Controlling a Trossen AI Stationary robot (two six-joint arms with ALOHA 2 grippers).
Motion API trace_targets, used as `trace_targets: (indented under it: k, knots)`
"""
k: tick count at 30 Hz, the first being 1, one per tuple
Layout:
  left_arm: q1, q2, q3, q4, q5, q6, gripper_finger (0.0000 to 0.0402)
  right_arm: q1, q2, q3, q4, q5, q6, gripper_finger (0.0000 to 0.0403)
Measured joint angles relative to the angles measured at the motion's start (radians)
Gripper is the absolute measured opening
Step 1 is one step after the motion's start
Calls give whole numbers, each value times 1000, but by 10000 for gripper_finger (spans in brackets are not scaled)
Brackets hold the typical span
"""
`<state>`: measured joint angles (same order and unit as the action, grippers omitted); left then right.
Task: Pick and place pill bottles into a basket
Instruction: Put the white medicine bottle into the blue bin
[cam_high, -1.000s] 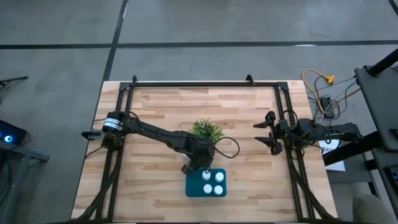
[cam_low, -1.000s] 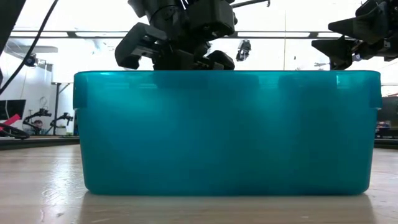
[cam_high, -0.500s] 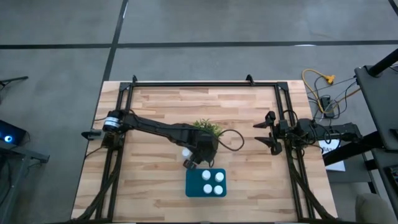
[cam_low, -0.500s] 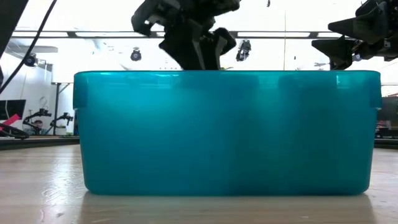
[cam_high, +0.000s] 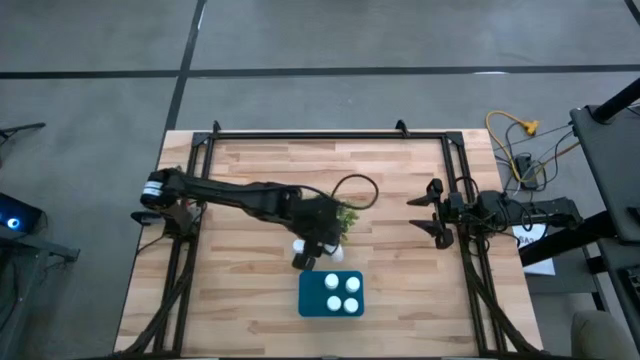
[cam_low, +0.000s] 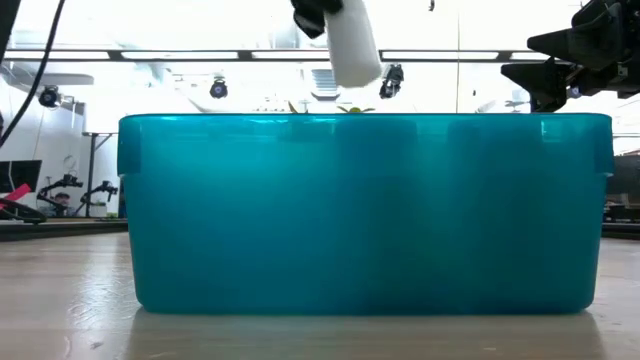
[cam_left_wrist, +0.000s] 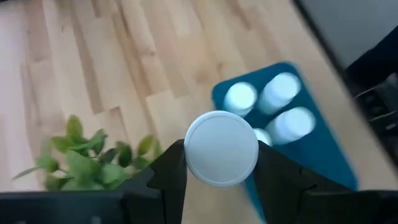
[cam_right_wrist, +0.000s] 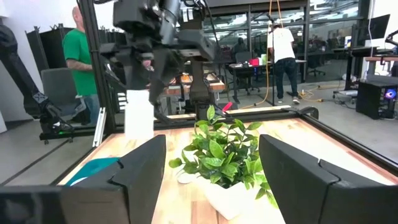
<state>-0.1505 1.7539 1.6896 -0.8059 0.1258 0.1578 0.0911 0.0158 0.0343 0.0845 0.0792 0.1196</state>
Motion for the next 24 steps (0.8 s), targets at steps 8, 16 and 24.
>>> trace_targets:
  k: [8, 16, 24]
  knots:
    - [-86, -32, -56, 25, 14, -49, 138, 0, 0, 0, 0, 0, 0, 252]
    - [-147, -31, -148, 44, 7, -118, 138, 0, 0, 0, 0, 0, 0, 253]
    - [-150, -9, -231, 92, -2, -179, 138, 0, 0, 0, 0, 0, 0, 250]
